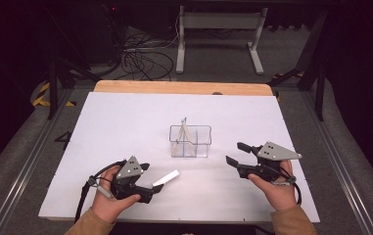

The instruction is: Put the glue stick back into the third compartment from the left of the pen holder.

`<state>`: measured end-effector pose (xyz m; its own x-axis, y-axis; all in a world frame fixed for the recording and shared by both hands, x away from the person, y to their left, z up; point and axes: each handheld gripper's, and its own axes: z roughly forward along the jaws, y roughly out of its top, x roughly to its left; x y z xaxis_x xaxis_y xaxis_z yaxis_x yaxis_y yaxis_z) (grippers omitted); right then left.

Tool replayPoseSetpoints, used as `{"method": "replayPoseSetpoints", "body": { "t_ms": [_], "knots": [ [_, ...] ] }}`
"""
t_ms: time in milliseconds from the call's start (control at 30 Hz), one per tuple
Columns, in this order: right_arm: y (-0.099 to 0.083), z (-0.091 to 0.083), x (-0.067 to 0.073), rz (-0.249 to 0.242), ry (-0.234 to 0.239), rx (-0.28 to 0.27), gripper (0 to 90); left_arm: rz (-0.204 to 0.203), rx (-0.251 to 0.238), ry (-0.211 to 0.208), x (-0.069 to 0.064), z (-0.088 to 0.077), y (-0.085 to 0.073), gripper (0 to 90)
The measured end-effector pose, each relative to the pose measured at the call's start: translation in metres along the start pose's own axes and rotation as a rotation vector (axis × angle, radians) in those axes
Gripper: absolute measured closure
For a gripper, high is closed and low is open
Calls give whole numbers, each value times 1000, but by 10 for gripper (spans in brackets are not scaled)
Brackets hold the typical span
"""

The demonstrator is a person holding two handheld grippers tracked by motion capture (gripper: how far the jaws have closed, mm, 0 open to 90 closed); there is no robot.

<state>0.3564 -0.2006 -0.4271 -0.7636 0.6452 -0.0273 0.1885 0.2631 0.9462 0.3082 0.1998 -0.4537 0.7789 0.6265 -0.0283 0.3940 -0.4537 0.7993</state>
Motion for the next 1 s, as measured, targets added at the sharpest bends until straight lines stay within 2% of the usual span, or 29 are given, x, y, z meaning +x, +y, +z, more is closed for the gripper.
{"method": "replayPoseSetpoints", "body": {
  "t_ms": [67,233,300,500,533,800,867,1000],
  "knots": [
    [0,0,0,0,0,1,357,-9,13,-6,-1,4,-2,176],
    [0,1,1,1,5,0,357,-4,53,-4,-4,12,-6,188],
    [0,1,0,-1,3,2,357,16,78,13,-5,15,-7,191],
    [-1,1,0,-1,1,4,357,21,102,12,-6,19,-11,227],
    [-1,1,0,-1,2,3,357,33,118,17,-7,21,-12,232],
    [-1,0,0,-1,1,3,357,32,139,13,-6,22,-17,302],
    [-1,1,1,-2,3,4,357,36,165,19,-6,23,-19,337],
    [-1,1,1,-3,5,4,357,38,179,28,-6,23,-21,395]
  ]
}}
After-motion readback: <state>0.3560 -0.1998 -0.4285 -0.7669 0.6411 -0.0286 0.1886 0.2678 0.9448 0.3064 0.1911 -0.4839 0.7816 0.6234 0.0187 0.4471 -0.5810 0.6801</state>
